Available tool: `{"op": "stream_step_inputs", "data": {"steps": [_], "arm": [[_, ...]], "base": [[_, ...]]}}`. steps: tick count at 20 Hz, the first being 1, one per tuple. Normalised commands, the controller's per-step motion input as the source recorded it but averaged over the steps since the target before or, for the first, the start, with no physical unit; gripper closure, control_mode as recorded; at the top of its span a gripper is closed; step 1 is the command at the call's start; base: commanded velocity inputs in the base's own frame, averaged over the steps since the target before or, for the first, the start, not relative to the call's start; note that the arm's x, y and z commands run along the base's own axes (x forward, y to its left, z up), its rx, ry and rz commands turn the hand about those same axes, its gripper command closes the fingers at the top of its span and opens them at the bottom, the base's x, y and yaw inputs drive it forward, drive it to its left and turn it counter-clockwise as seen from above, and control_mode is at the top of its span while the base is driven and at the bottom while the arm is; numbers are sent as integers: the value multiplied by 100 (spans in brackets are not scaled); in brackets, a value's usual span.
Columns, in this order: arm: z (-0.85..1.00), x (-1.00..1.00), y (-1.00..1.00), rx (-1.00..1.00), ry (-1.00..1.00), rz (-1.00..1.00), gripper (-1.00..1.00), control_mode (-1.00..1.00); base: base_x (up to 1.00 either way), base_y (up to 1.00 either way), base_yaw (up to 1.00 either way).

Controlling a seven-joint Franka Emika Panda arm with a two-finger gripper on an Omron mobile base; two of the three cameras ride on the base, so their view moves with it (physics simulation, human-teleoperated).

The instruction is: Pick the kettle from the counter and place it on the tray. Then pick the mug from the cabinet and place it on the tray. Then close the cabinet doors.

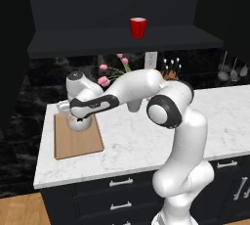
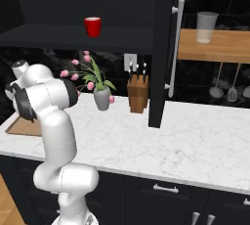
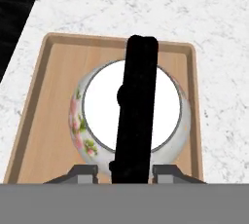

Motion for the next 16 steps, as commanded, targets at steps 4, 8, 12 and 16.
{"op": "stream_step_inputs", "data": {"steps": [4, 8, 12, 16], "arm": [[17, -3, -9, -1, -25, -2, -100, -100], [29, -40, -6, 0, -17, -1, -100, -100], [27, -66, -18, 2, -2, -7, -100, -100], [36, -59, -36, 6, 4, -4, -100, -100]], "base": [[0, 0, 0], [0, 0, 0], [0, 0, 0], [0, 0, 0]]}}
